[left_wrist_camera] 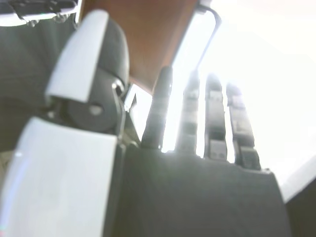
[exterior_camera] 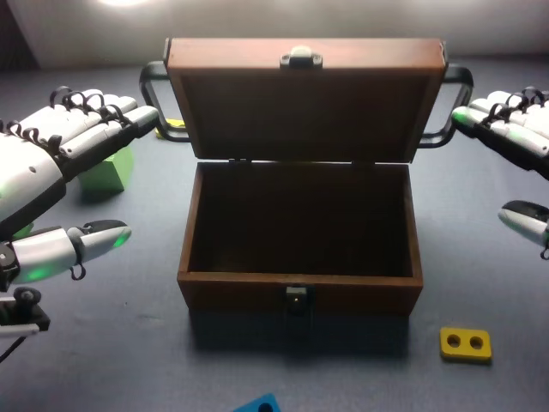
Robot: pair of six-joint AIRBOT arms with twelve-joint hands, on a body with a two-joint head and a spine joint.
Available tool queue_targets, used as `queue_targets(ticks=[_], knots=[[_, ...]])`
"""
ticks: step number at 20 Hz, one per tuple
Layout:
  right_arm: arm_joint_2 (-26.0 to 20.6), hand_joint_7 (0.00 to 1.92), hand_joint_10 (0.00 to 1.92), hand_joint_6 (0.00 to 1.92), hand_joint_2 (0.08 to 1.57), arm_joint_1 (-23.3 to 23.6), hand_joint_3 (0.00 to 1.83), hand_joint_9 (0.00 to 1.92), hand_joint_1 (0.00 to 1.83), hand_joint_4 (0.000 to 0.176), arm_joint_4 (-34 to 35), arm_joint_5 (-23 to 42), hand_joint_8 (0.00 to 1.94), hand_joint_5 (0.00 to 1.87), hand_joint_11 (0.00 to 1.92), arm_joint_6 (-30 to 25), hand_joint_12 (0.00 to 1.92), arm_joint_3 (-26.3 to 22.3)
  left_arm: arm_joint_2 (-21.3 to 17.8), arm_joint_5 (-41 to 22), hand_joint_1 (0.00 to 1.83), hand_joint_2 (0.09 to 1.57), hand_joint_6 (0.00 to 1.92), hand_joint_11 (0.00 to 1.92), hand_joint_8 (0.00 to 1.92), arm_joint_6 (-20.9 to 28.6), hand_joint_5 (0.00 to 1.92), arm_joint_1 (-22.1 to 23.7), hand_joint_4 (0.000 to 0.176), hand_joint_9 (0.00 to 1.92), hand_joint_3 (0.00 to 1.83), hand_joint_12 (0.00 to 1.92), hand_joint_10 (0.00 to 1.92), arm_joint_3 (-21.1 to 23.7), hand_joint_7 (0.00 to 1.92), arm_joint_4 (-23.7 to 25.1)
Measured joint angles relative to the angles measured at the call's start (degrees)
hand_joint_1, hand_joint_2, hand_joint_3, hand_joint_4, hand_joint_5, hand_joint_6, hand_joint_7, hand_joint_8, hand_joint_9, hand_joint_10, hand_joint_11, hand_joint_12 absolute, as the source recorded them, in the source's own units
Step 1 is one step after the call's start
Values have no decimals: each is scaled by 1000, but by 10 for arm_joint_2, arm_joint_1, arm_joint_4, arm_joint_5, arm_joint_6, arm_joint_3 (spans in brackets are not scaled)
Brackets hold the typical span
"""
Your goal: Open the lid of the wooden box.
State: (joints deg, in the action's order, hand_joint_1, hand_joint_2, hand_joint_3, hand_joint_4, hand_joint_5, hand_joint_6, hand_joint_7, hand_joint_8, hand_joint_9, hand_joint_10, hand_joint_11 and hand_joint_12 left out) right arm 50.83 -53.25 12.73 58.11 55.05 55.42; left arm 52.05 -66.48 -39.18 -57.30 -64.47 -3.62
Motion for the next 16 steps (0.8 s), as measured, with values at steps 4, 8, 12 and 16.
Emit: queue_targets(ticks=[4, 8, 12, 16], knots=[[12, 0, 0, 0, 1450, 8, 0, 0, 804, 0, 12, -4, 0, 0, 0, 0, 0, 12, 24, 13, 571, 1355, 0, 0, 0, 0, 0, 14, 87, 0, 10, 0, 0, -17, 0, -14], [14, 0, 0, 0, 1451, 12, 0, 0, 820, 0, 15, -5, 0, 0, 0, 0, 0, 15, 28, 12, 564, 1360, 0, 0, 0, 1, 0, 15, 81, 0, 6, 0, 0, -21, 0, -22], [4, 0, 0, 0, 1459, 12, 2, 0, 796, 7, 14, 5, 0, 0, 0, 0, 0, 0, 24, -15, 548, 1369, 0, 0, 0, 2, 0, 4, 60, 0, 6, 0, 0, -7, 0, -24], [-27, 0, 0, 0, 1427, -1, 0, 0, 760, 0, 8, 57, 0, 0, 10, 3, 5, -30, 6, -54, 589, 1358, 0, 0, 0, 0, 0, -10, 43, 0, 0, 0, 0, 9, 0, -24]])
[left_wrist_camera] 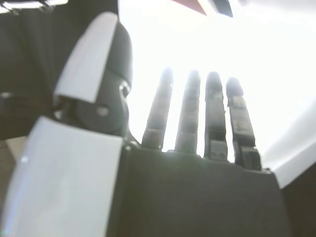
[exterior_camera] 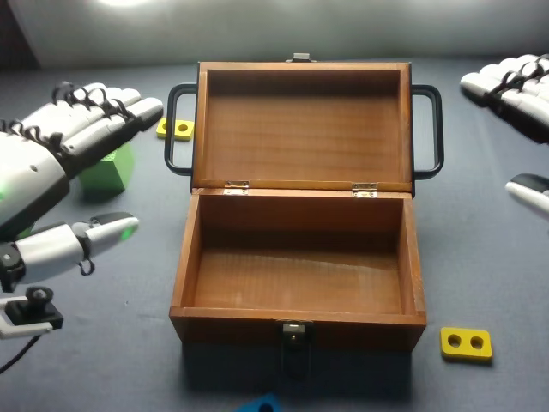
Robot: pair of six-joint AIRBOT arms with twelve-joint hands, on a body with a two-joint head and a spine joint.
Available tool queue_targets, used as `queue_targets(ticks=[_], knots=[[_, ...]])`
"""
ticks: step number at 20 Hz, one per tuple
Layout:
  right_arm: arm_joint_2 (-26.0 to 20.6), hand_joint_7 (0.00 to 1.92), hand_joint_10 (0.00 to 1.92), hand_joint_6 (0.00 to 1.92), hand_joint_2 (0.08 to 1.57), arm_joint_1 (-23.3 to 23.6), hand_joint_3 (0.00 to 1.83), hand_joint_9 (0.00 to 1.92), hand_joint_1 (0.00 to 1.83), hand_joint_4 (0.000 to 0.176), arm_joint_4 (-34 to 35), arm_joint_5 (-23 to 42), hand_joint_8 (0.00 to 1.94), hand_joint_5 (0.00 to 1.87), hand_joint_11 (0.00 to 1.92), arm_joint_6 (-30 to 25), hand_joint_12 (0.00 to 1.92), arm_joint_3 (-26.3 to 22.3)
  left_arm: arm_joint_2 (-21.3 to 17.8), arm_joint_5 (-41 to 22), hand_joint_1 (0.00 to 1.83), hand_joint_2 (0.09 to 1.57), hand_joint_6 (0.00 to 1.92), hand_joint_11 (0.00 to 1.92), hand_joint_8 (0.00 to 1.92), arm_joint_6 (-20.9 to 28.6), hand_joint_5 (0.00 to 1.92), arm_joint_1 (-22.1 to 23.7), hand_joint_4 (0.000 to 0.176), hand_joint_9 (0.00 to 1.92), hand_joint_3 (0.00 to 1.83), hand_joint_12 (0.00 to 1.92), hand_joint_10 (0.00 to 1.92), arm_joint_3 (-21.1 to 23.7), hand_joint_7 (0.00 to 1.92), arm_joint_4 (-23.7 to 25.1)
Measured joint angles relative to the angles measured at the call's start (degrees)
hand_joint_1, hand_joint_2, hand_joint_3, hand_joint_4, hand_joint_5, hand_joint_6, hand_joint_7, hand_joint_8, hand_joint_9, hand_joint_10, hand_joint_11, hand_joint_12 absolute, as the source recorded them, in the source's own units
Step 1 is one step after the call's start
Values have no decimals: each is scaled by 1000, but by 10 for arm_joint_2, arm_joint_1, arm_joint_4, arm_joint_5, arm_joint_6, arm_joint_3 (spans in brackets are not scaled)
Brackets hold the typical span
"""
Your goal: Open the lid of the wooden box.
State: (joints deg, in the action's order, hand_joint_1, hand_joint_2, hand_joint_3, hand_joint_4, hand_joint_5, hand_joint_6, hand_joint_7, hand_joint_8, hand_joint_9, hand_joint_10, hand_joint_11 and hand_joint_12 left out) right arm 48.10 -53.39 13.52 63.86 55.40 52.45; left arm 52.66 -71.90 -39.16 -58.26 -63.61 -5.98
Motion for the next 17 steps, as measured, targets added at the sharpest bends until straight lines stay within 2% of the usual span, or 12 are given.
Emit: queue_targets(ticks=[3, 4, 5, 7, 9, 10, 11, 12, 13, 15, 16, 17], knots=[[-8, 0, 0, 0, 1453, -10, 4, 0, 684, 0, -1, 19, 0, 0, 8, 2, 15, -10, -3, -17, 578, 1364, 0, 0, 0, 0, 0, -1, 56, 0, 0, 0, 0, 2, 0, -2], [-10, 0, 0, 0, 1452, -12, 4, 0, 627, 28, -2, 28, 0, 0, 1, 2, 9, -11, -3, -24, 594, 1359, 0, 0, 0, -1, 0, -3, 67, 0, 0, 0, 0, 3, 0, 0], [-14, 0, 0, 0, 1444, -12, 1, 0, 588, 31, 0, 35, 0, 0, 7, 3, 16, -16, -5, -33, 528, 1375, 0, 0, 0, -2, 0, -6, 80, 0, 6, 0, 0, 8, 0, -7], [-21, 0, 0, 0, 1432, -19, 0, 0, 592, 9, 2, 61, 0, 0, 1, 12, 19, -23, -7, -49, 502, 1379, 0, 0, 0, -6, 0, -9, 91, 0, 6, 0, 0, 8, 0, -9], [-30, 0, 0, 0, 1452, -27, 4, 0, 626, 7, 4, 88, 0, 0, 0, 15, 0, -31, -7, -75, 508, 1362, 0, 0, 0, -10, 0, -12, 47, 0, 0, 0, 0, 10, 0, -28], [-33, 0, 0, 0, 1452, -33, 4, 0, 626, 7, 6, 97, 0, 0, 0, 15, 0, -35, -7, -83, 508, 1362, 0, 0, 0, -11, 0, -13, 47, 0, 0, 0, 0, 10, 0, -32], [-39, 0, 0, 0, 1449, -37, 2, 0, 615, 38, 7, 103, 0, 0, 0, 16, 0, -37, -7, -89, 500, 1370, 0, 0, 0, -12, 0, -13, 50, 0, 1, 0, 0, 13, 0, -40], [-44, 0, 0, 0, 1432, -42, 0, 0, 473, 55, 13, 120, 0, 0, 0, 19, 0, -39, -7, -104, 519, 1370, 0, 0, 0, -13, 0, -16, 59, 0, 0, 0, 0, 14, 0, -45], [-48, 0, 0, 0, 1423, -46, 0, 0, 398, 50, 19, 137, 0, 0, 0, 20, 0, -43, -7, -113, 547, 1367, 0, 0, 0, -13, 0, -18, 83, 0, 0, 0, 0, 15, 0, -45], [-51, 0, 0, 0, 1442, -48, 2, 0, 492, 60, 20, 157, 0, 0, 1, 24, 1, -46, -7, -123, 515, 1339, 0, 3, 0, -15, 0, -21, 100, 0, 0, 1, 0, 16, 0, -48], [-52, 0, 0, 0, 1442, -48, 2, 0, 492, 60, 20, 167, 0, 0, 1, 25, 1, -49, -7, -129, 515, 1339, 0, 3, 0, -16, 0, -23, 100, 0, 0, 1, 0, 17, 0, -53], [-54, 0, 0, 0, 1444, -54, 3, 0, 469, 16, 19, 176, 0, 0, 0, 25, 0, -53, -7, -135, 456, 1306, 0, 0, 0, -17, 0, -23, 93, 0, 0, 0, 0, 20, 0, -55]])
